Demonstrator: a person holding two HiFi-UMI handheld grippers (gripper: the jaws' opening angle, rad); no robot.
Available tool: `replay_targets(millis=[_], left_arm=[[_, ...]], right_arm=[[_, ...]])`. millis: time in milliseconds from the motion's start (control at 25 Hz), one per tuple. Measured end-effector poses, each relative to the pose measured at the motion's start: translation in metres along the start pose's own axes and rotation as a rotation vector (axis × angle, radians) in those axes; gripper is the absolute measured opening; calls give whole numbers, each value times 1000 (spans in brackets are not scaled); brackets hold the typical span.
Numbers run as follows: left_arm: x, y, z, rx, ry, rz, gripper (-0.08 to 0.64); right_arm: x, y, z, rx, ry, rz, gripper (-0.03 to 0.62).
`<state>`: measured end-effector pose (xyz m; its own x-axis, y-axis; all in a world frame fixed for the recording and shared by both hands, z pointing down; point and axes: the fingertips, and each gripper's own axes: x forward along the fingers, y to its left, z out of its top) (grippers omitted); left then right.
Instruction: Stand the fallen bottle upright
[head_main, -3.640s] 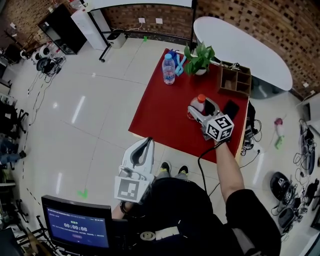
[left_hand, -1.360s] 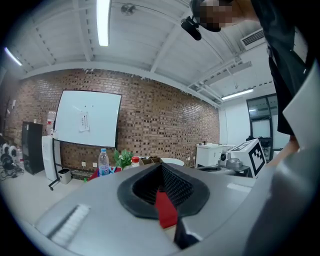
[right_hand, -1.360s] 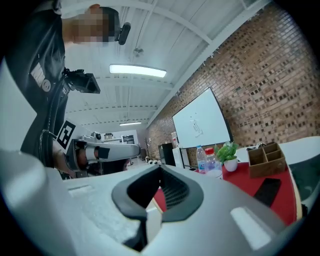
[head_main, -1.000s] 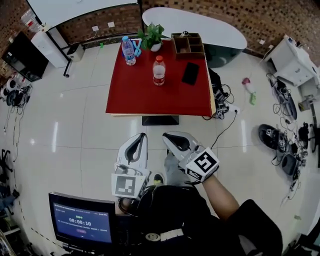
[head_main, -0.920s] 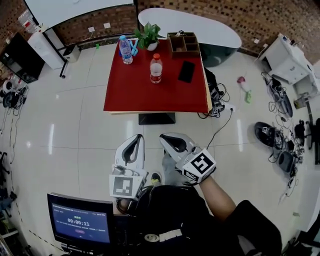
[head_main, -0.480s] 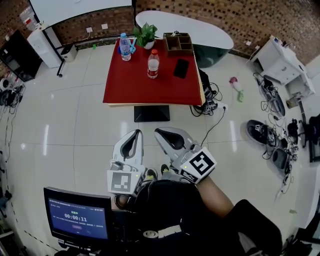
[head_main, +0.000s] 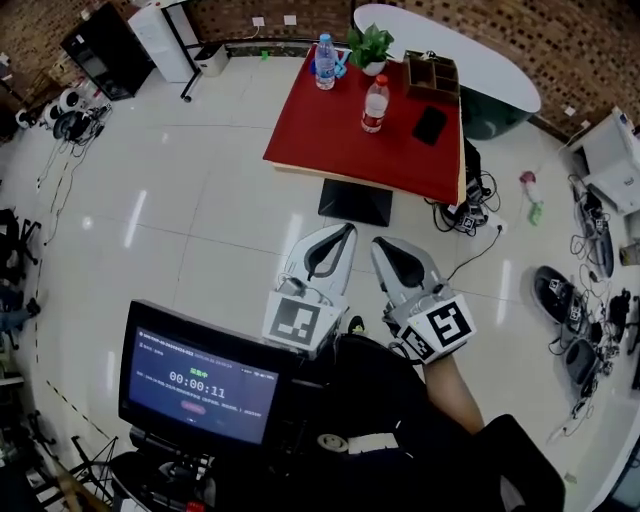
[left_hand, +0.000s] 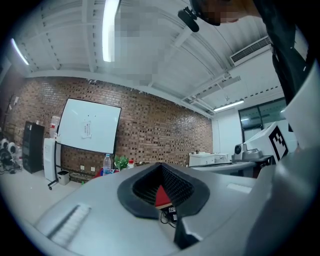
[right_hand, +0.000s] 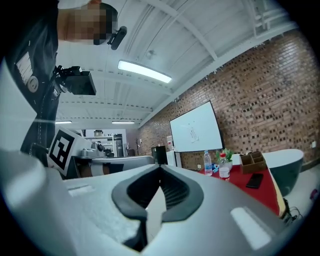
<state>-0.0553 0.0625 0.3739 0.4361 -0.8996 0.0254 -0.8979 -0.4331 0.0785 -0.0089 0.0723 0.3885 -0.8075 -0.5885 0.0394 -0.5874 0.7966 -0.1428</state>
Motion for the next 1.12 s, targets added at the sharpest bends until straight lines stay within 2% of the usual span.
replay_targets(millis=[120, 280, 360, 480, 640, 720, 800, 880, 920, 1000, 1120], left_arm=[[-1, -10, 5, -10, -18, -15, 8], [8, -13, -4, -56, 14, 0, 8], [7, -14, -10, -35, 35, 25, 8], [18, -31, 1, -9, 18, 42, 8], [28, -48, -4, -59, 12, 10, 8], [29, -52, -13, -78, 18, -11, 8], [27, -55, -20, -57, 20, -32, 8], [25, -61, -23, 25, 10, -55, 8], [29, -68, -23, 67, -1, -81, 8], [54, -96, -14, 97, -34, -167, 8], [96, -137, 10, 59, -74, -286, 8]], right_arm=[[-8, -1, 2, -23, 1, -36, 3], [-7, -15, -8, -42, 7, -38, 3], [-6, -15, -10, -22, 12, -9, 3], [-21, -22, 3, -10, 22, 16, 3], [-42, -41, 13, -22, 26, -26, 3], [-41, -42, 11, -18, 28, -22, 3], [-40, -35, 4, -22, 35, -1, 3], [-47, -30, -3, -41, 46, 8, 3], [-55, -34, 0, -45, 27, -8, 3], [-77, -58, 24, -33, -80, -93, 3], [-108, -99, 53, -76, -134, -242, 3]])
